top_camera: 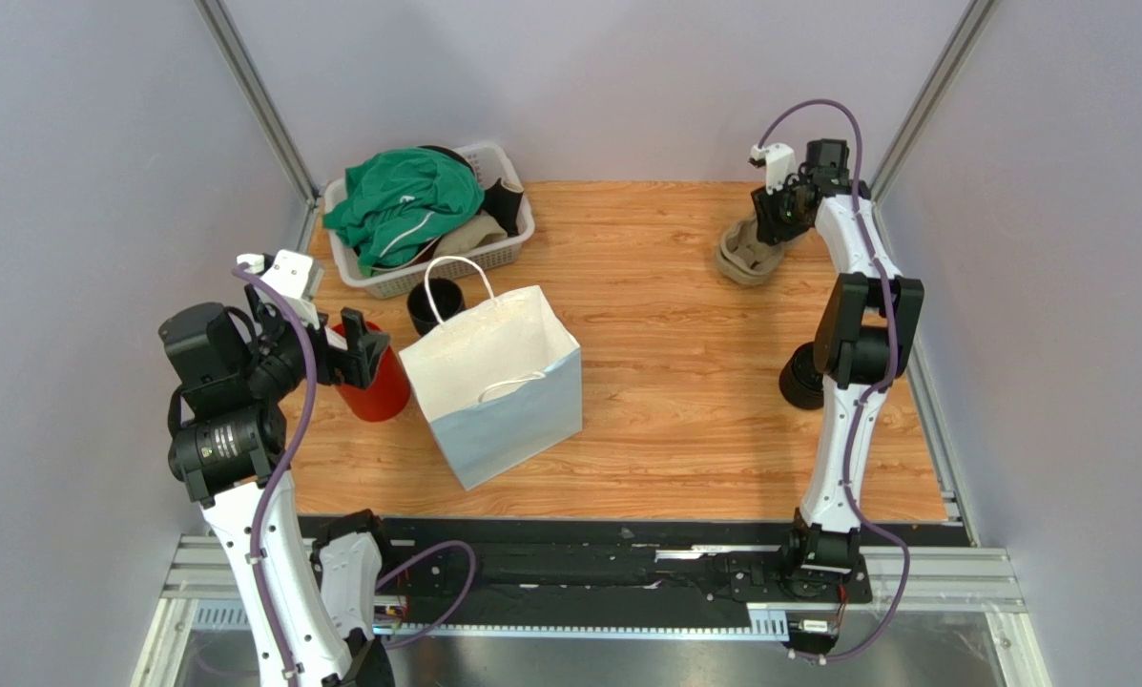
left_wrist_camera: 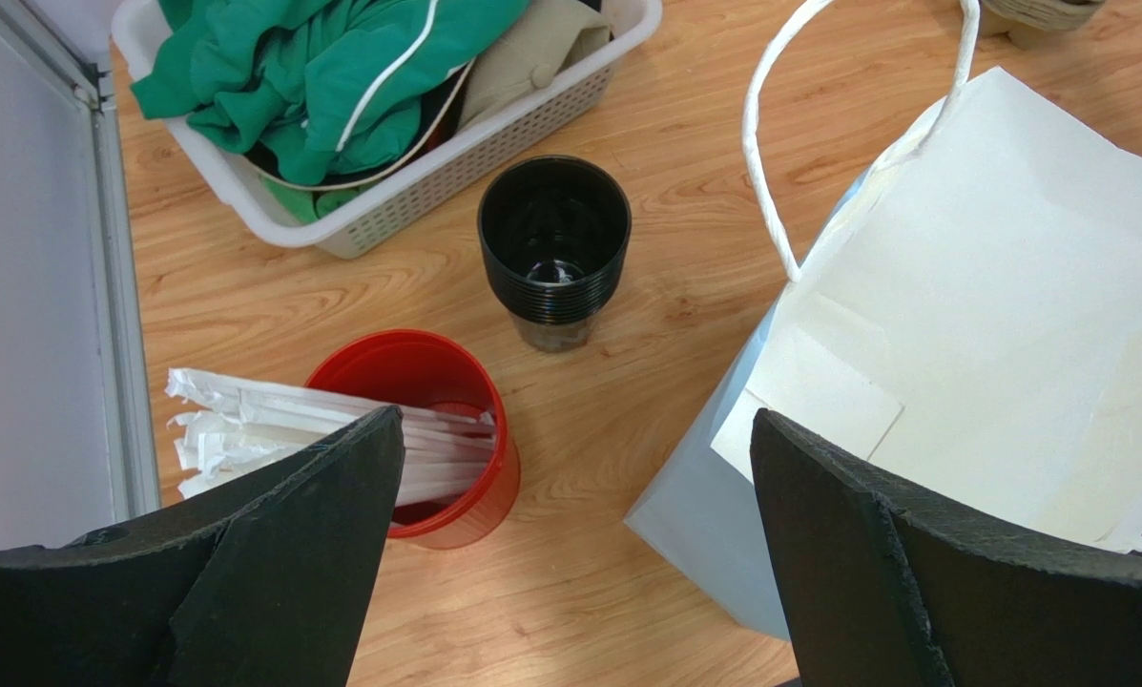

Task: Pack the takeout coffee

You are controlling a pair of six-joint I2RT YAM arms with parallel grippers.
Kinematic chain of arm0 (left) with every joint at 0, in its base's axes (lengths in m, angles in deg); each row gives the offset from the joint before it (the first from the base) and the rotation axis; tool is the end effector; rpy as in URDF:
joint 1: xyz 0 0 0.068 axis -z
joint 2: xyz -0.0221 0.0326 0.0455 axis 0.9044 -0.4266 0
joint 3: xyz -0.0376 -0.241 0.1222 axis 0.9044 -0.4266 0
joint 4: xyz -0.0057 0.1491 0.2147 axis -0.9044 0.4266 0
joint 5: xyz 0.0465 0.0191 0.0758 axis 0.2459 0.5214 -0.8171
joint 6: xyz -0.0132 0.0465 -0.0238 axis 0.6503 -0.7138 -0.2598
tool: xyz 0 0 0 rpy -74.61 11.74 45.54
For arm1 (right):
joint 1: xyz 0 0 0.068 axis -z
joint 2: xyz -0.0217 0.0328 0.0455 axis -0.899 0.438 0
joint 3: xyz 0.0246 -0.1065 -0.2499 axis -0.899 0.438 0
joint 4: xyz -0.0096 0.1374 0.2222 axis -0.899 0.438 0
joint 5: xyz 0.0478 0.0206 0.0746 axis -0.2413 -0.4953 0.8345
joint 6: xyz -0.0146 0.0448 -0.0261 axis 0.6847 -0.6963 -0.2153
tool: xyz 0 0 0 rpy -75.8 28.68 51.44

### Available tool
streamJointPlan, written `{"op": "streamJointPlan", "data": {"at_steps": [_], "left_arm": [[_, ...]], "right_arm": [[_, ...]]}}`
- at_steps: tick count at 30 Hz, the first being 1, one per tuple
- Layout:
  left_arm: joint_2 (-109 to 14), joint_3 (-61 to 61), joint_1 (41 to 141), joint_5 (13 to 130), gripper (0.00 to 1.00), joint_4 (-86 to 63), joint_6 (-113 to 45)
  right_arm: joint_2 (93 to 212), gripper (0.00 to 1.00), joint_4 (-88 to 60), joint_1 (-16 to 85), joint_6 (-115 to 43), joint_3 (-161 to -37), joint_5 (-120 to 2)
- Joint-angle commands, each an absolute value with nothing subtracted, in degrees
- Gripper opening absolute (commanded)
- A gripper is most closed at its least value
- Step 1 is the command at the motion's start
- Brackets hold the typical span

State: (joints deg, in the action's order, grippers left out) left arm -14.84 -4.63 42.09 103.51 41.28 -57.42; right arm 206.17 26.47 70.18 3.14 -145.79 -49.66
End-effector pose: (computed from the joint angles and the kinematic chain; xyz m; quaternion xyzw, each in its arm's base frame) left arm 0.1131 0.0222 0.4063 0.1076 0.8080 -0.1301 0.5645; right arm 0.5211 -0.0456 0.2197 -0.2593 0.9033 0.0326 0.3401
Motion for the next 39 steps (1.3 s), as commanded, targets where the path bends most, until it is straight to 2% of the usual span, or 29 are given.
{"op": "streamJointPlan", "data": {"at_steps": [1, 8, 13, 21, 24, 25, 28, 32, 39], "left_arm": [[-14.35, -5.01, 41.28, 104.96, 0.99, 39.06, -56.44], [-14.08, -5.18, 41.11, 105.05, 0.99, 39.06, -56.35], [-13.82, -5.18, 40.93, 105.23, 0.99, 39.06, -56.35], [-13.38, -5.36, 40.75, 105.75, 0.99, 38.97, -56.18], [-13.12, -5.27, 40.75, 105.84, 0.99, 38.88, -56.09], [-13.20, -5.27, 40.67, 105.84, 0.99, 38.97, -56.00], [-13.03, -5.45, 40.40, 106.02, 0.99, 38.88, -55.92], [-13.12, -5.45, 40.14, 106.28, 0.99, 38.88, -55.92], [-13.20, -5.62, 40.05, 106.37, 0.99, 38.71, -55.83]], "right_arm": [[203.24, 0.31, 23.50, 70.35, 3.33, -143.12, -48.01], [199.72, 0.29, 22.26, 70.79, 1.04, -142.84, -48.28], [197.17, 0.32, 22.18, 70.79, -0.98, -142.14, -49.77], [196.29, 0.25, 22.09, 70.79, -1.25, -140.30, -49.95], [196.64, 0.34, 21.83, 70.79, -0.90, -140.03, -50.12], [196.64, 0.44, 21.82, 70.79, -0.81, -139.86, -50.12], [196.90, 0.53, 21.30, 70.79, 0.07, -139.68, -50.21], [198.39, 0.56, 21.65, 70.88, 0.51, -140.56, -50.39], [201.03, 0.55, 22.09, 70.79, 0.25, -141.88, -49.60]]}}
